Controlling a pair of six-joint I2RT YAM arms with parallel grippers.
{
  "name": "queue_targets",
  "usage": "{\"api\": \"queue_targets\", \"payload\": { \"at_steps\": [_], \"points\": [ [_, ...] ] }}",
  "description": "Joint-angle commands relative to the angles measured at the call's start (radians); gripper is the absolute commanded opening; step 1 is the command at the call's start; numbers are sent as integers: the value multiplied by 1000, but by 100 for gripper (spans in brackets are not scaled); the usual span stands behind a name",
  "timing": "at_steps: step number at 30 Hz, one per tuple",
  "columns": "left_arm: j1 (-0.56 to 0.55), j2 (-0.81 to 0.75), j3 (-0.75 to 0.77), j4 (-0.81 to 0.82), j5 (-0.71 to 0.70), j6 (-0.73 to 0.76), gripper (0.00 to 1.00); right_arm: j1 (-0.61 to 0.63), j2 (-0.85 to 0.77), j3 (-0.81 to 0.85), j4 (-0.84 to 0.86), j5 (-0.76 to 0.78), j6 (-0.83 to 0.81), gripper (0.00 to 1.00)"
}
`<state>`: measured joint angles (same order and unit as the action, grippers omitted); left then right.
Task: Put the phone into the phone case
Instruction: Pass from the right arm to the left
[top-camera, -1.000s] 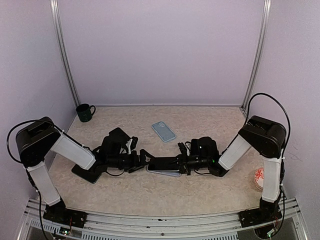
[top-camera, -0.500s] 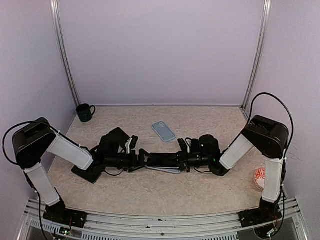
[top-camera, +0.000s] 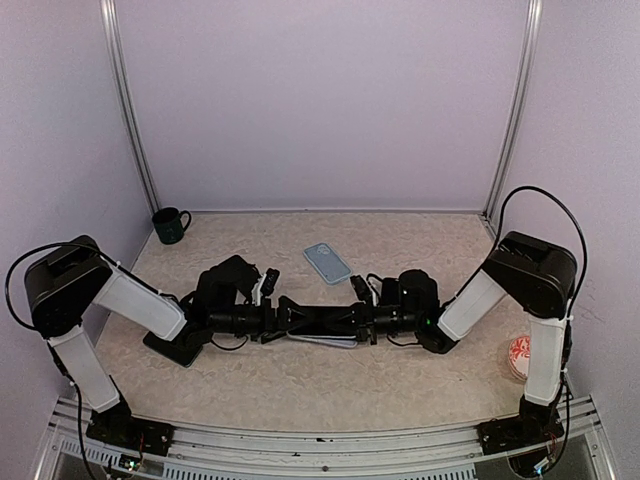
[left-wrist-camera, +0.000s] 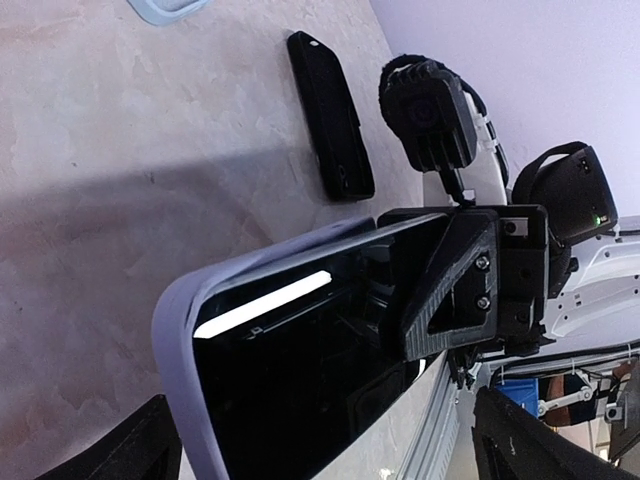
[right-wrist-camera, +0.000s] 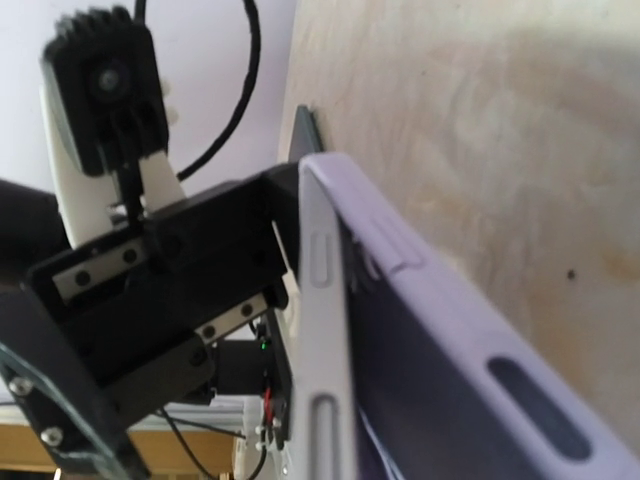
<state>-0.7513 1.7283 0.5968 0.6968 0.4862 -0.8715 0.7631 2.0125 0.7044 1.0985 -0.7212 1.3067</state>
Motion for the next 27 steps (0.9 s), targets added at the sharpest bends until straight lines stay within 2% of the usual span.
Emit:
{"api": "queue_targets", "payload": {
  "at_steps": [1, 9, 27],
  "points": [
    [0, -1, 1, 61, 39, -6, 99, 23, -18, 32, 81, -41, -31, 0],
    [-8, 2, 2, 100, 68, -13, 90, 36, -8, 46, 73, -52, -49, 0],
    [-19, -9, 5, 122, 102, -14, 58, 39, 2, 48, 34, -46, -93, 0]
  ]
}}
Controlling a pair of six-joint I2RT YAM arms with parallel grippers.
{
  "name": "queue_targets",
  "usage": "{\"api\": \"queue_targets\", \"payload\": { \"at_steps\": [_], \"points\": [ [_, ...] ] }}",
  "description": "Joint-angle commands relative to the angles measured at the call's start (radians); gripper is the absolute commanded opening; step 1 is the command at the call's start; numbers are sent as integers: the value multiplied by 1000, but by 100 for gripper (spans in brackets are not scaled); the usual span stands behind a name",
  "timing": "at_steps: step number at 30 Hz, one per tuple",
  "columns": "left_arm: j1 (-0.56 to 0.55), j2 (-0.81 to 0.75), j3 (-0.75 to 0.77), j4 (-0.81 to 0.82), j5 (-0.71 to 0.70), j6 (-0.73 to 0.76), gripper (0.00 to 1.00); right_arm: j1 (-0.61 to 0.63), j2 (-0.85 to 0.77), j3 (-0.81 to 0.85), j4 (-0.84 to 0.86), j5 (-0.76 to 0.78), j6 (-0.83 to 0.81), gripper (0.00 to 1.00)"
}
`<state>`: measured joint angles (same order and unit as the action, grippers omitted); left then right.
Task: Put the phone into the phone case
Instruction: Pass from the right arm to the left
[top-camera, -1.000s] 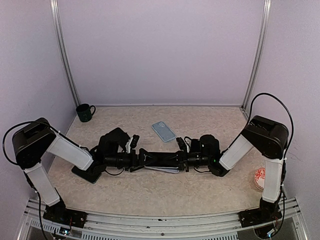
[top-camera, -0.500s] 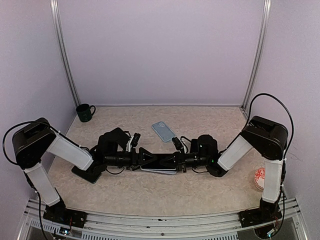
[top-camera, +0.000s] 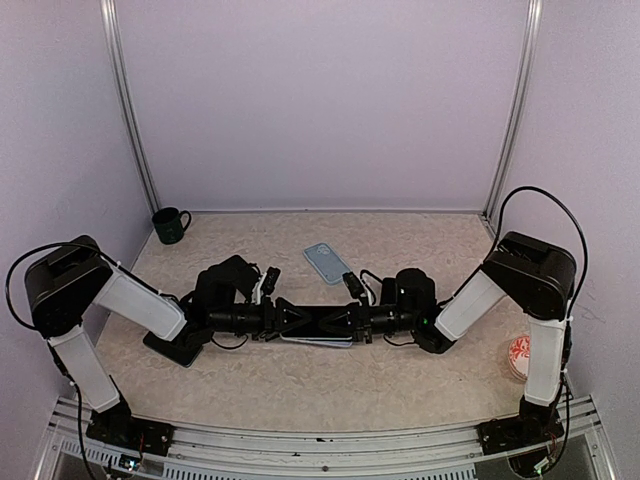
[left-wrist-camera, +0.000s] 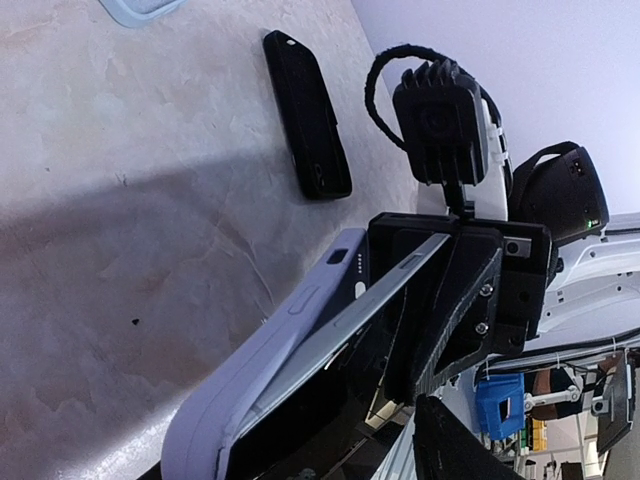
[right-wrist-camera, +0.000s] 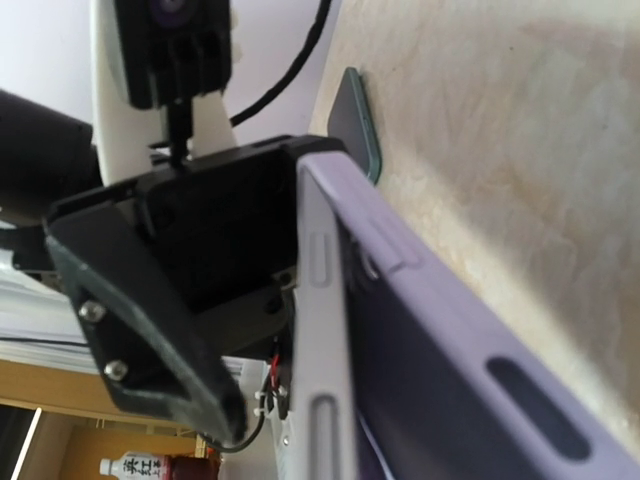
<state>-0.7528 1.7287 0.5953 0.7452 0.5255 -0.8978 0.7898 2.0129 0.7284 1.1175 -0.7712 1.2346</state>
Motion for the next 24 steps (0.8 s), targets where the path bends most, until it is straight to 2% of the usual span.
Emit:
{"api": "queue_targets", "payload": {
  "at_steps": [1, 10, 18, 24],
  "points": [
    [-17, -11, 6, 74, 63, 12, 57, 13, 1, 22, 16, 4, -21, 0],
    [-22, -19, -4, 97, 78, 10, 52, 11, 7, 16, 24, 4, -30, 0],
    [-23, -19, -8, 112, 82, 6, 46, 12, 3, 23, -8, 5, -46, 18],
    [-23, -14, -12, 124, 83, 2, 45, 12, -13, 27, -51, 8, -68, 27]
  ]
}}
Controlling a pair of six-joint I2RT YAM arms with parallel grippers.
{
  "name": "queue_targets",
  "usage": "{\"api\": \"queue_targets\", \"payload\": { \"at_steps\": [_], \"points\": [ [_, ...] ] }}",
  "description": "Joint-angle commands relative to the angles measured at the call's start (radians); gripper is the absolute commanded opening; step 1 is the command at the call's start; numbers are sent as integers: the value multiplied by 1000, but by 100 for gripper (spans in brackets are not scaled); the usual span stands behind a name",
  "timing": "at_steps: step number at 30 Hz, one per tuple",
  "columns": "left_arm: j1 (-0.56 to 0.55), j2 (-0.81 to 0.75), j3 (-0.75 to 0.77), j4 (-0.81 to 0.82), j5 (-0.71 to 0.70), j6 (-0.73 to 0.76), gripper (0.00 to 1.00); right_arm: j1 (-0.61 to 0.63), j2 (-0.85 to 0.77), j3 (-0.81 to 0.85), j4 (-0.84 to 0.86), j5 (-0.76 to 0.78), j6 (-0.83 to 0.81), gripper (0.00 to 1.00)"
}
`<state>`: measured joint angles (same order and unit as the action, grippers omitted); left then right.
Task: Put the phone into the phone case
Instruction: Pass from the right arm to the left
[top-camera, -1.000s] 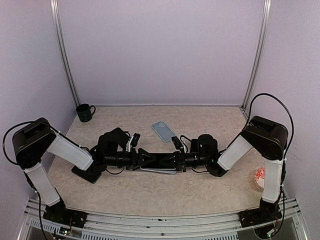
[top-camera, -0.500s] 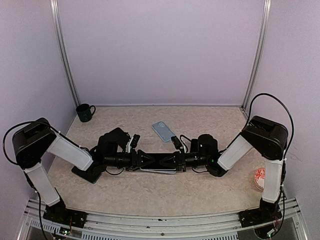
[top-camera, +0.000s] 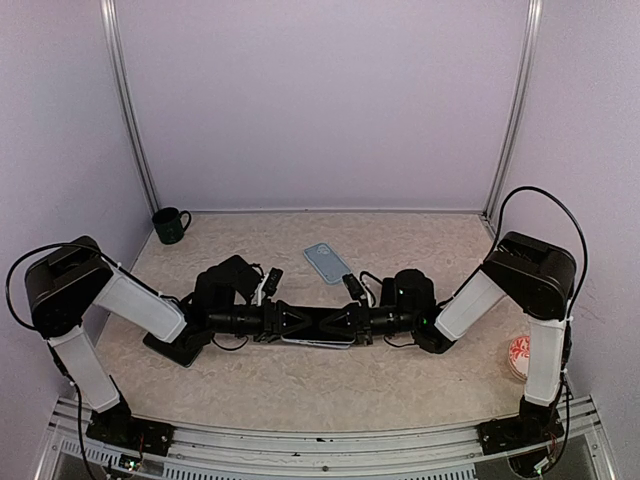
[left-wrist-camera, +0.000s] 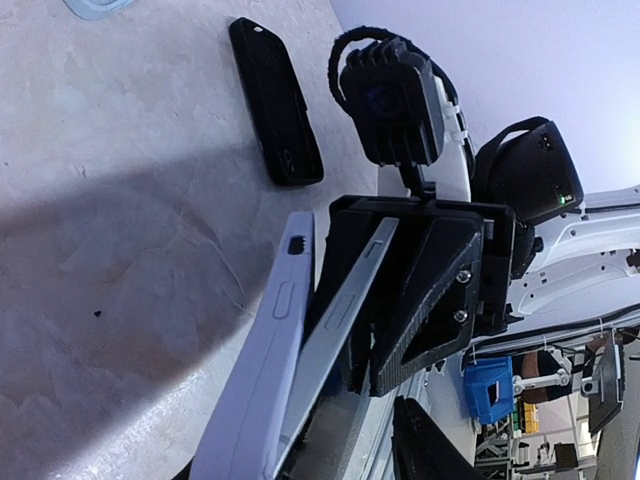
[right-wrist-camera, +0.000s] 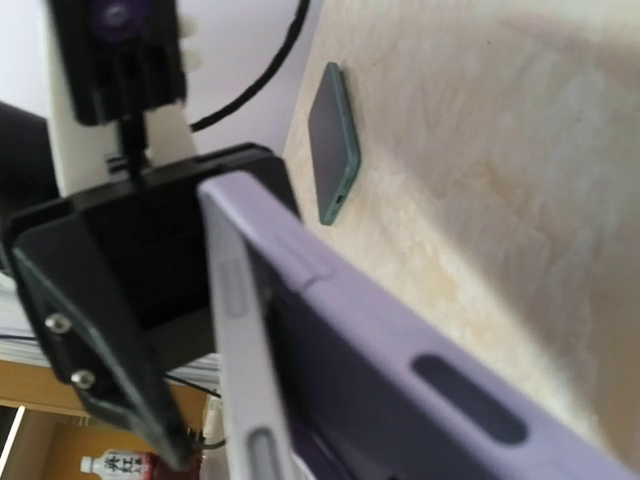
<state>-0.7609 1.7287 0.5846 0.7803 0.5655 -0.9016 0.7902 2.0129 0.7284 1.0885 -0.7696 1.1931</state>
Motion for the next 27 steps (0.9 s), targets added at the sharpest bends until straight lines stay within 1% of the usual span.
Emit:
{"api": "queue_targets", "payload": {
  "at_steps": [1, 5, 8, 15, 16, 18, 21, 27],
  "points": [
    [-15, -12, -3, 92, 43, 5, 45, 12, -16, 28, -31, 8, -31, 28],
    [-15, -6, -3, 98, 46, 1, 42, 12, -35, 35, -82, 17, -56, 34],
    [-15, -4, -4, 102, 46, 0, 39, 12, -48, 40, -120, 25, -75, 36],
    [-14, 1, -6, 106, 48, -1, 31, 12, -53, 54, -151, 30, -94, 37],
    [-14, 3, -8, 108, 49, -2, 28, 12, -52, 55, -149, 30, -93, 37],
    [-14, 5, -8, 108, 50, -3, 26, 13, -49, 57, -149, 30, -94, 37],
    [-12, 10, -6, 109, 49, -7, 19, 12, -49, 58, -153, 29, -98, 38],
    [-5, 17, -9, 112, 52, -12, 14, 11, -54, 59, -177, 27, -113, 41]
  ]
}}
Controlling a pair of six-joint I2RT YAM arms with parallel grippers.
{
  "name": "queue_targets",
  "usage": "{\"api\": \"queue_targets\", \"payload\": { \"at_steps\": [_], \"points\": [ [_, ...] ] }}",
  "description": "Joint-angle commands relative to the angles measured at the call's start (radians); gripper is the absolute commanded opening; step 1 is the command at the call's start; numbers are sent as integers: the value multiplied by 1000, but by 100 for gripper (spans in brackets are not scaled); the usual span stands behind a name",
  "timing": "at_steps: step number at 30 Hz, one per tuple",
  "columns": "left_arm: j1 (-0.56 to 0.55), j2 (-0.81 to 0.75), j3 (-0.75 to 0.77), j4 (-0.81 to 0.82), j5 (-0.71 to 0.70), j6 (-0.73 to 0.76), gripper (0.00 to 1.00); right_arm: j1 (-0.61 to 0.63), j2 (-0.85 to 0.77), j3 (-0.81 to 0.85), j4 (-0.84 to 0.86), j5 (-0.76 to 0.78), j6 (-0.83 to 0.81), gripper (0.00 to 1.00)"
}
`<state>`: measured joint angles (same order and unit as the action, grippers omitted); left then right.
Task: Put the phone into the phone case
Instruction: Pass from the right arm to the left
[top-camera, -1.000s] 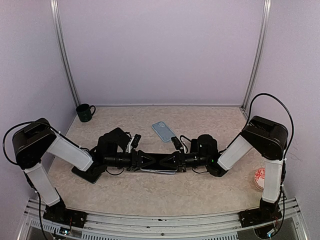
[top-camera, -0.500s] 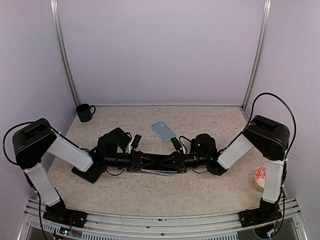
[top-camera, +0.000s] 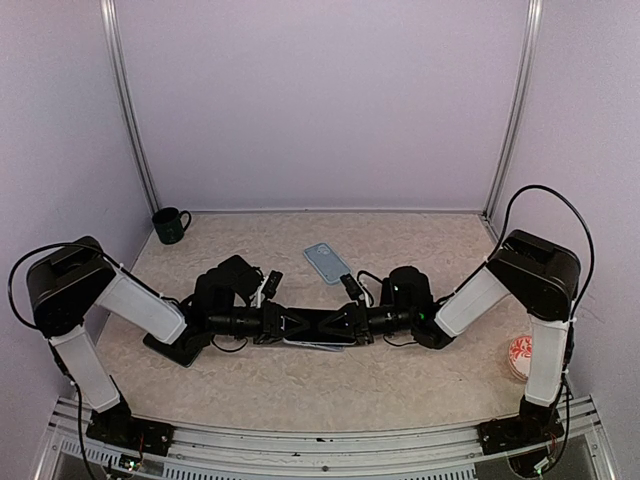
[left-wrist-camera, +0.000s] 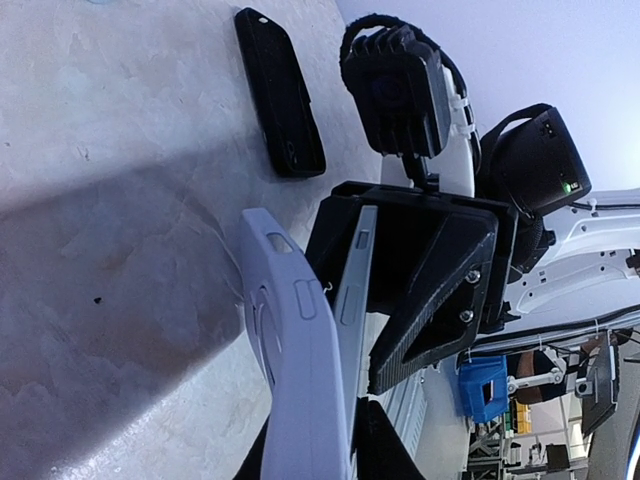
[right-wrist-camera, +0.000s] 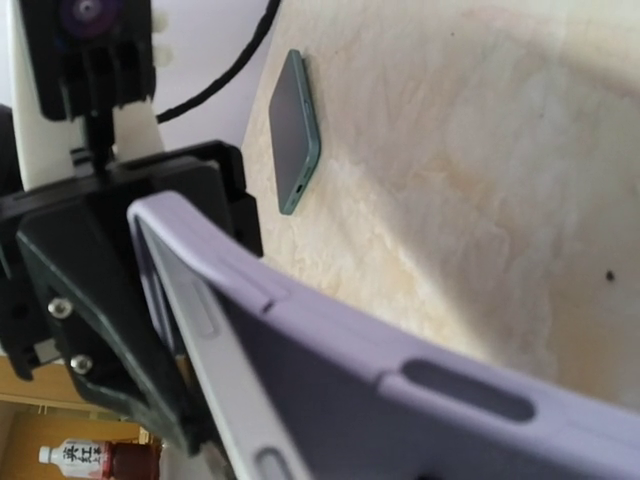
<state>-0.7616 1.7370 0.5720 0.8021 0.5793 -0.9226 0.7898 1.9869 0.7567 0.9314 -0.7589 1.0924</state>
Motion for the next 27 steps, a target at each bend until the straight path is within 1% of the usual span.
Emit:
{"api": "queue_targets", "payload": {
  "at_steps": [1, 5, 9, 13, 21, 27],
  "points": [
    [-3, 9, 2, 91, 39, 9, 12, 12, -28, 30, -24, 15, -15, 42],
    [3, 6, -4, 91, 39, 7, 10, 9, -39, 32, -55, 2, -30, 50],
    [9, -6, -11, 87, 40, 7, 7, -4, -74, 25, -118, -7, -52, 56],
    [17, -22, -19, 74, 42, 15, 4, -11, -160, 33, -303, 13, -125, 59],
    [27, -39, -21, 62, 44, 26, 0, -16, -346, 90, -681, 110, -312, 61],
    [28, -46, -20, 62, 50, 30, 0, -33, -431, 87, -833, 158, -383, 61]
  ]
}}
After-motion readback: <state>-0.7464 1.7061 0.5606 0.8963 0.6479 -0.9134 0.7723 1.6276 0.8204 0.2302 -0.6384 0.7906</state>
